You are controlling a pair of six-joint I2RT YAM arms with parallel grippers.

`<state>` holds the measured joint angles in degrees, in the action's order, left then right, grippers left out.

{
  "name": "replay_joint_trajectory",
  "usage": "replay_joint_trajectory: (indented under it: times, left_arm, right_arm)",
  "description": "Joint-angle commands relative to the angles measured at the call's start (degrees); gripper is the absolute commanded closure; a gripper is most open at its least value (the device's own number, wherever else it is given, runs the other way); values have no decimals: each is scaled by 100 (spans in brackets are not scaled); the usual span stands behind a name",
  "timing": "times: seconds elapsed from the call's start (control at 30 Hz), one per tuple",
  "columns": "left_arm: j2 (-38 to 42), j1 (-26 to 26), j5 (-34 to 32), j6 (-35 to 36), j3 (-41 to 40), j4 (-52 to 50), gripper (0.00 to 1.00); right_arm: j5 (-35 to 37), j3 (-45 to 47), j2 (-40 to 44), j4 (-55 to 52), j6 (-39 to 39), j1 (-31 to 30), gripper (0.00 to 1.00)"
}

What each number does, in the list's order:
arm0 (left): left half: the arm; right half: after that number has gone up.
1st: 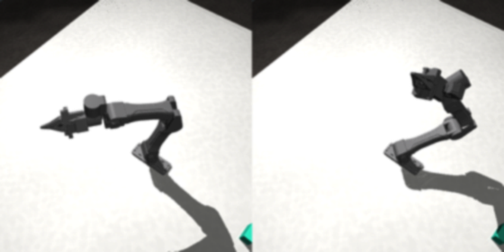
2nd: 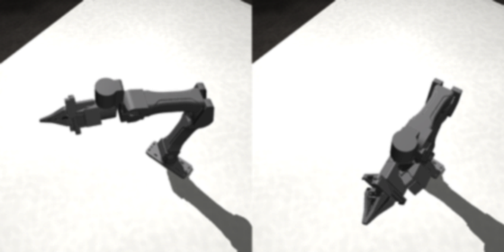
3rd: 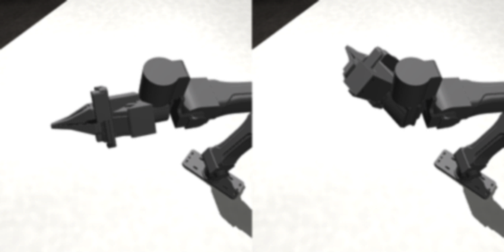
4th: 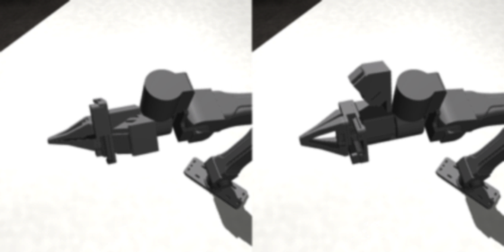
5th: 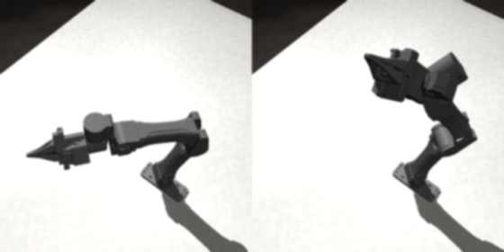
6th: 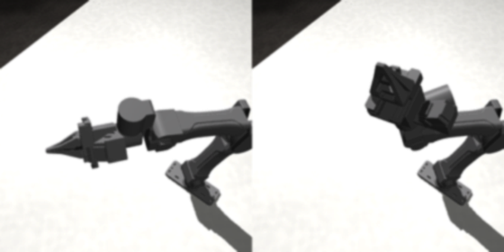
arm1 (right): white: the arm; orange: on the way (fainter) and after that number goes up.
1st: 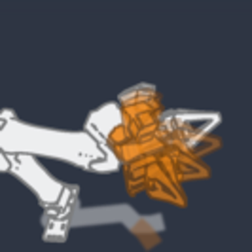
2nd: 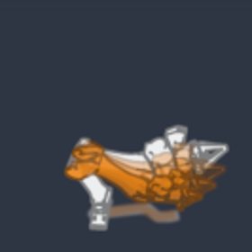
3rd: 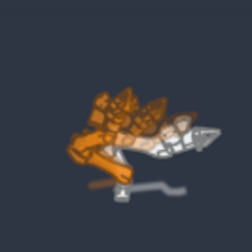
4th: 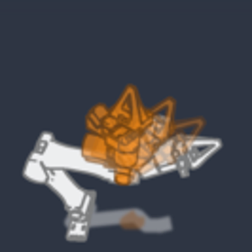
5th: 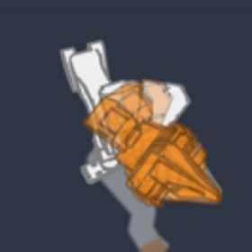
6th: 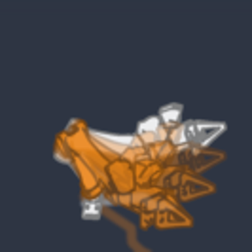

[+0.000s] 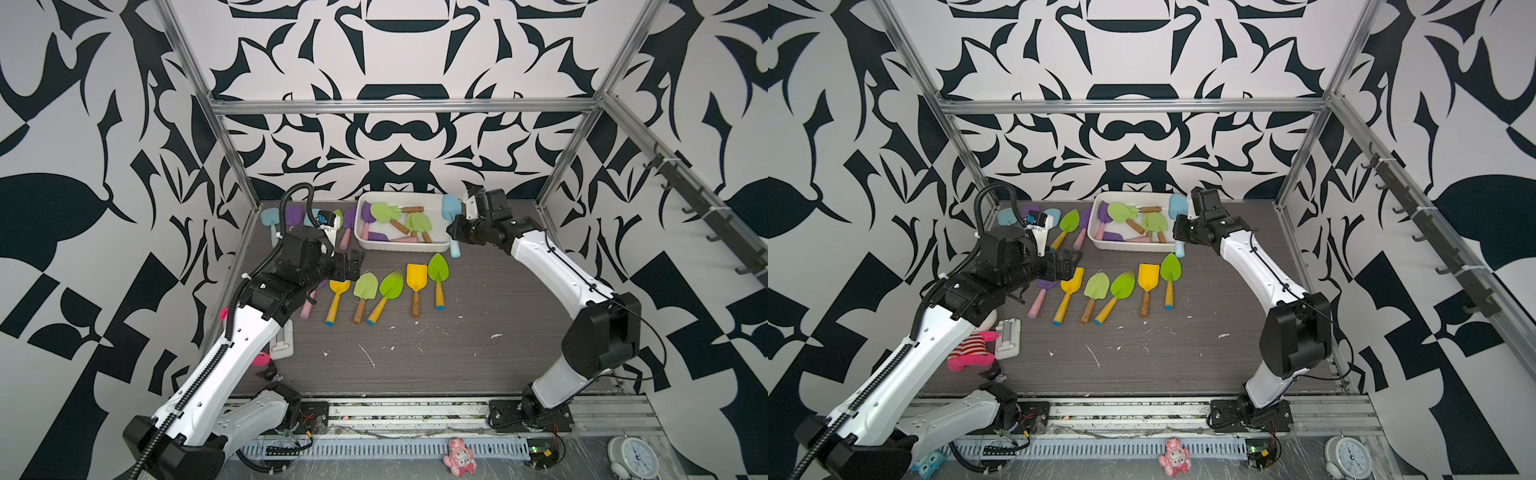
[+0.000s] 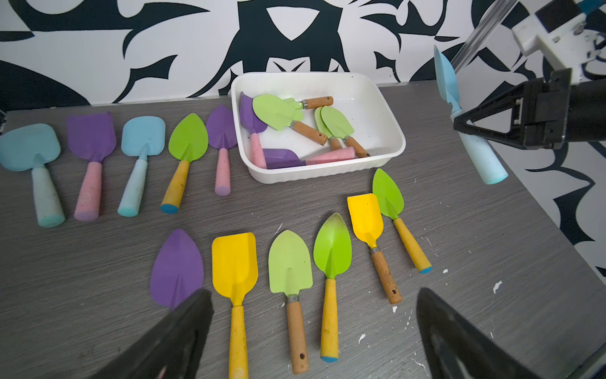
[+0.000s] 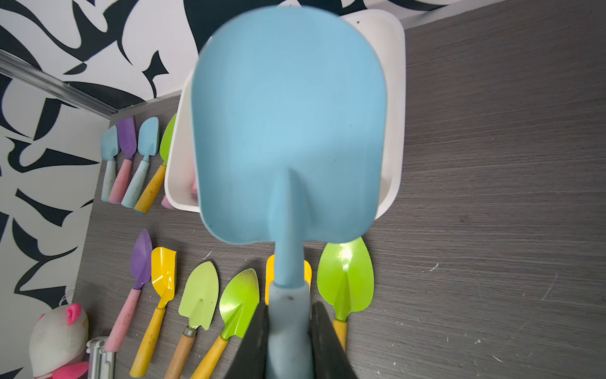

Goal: Take the shovel out of the storage box
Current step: Place the shovel at the center of the board.

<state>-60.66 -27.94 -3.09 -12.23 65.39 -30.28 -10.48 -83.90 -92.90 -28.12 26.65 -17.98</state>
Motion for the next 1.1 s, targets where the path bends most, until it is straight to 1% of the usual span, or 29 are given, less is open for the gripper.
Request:
replay_joint_trajectory:
  times: [0.0,0.33,0.7,0.87,1.07]
  left_arm:
    - [-54,-12,240,-7,1,293,0]
    - [-130,-15,540,143,6,595,1]
    - [-300,-23,905,186,61,672,1]
    - [-262,-53,839,163,13,622,1]
    - [-66,-70,690,73,-179,550,1]
  right_arm:
    - [-97,170,468,291,17,-22,100]
    - [-82,842,1294,137,16,-21,100]
    - [-53,1322,1899,-75,-20,-22,100]
    - [19,1513,2054,-302,-23,-21,100]
    - [193,1995,2408,-311,48,-22,100]
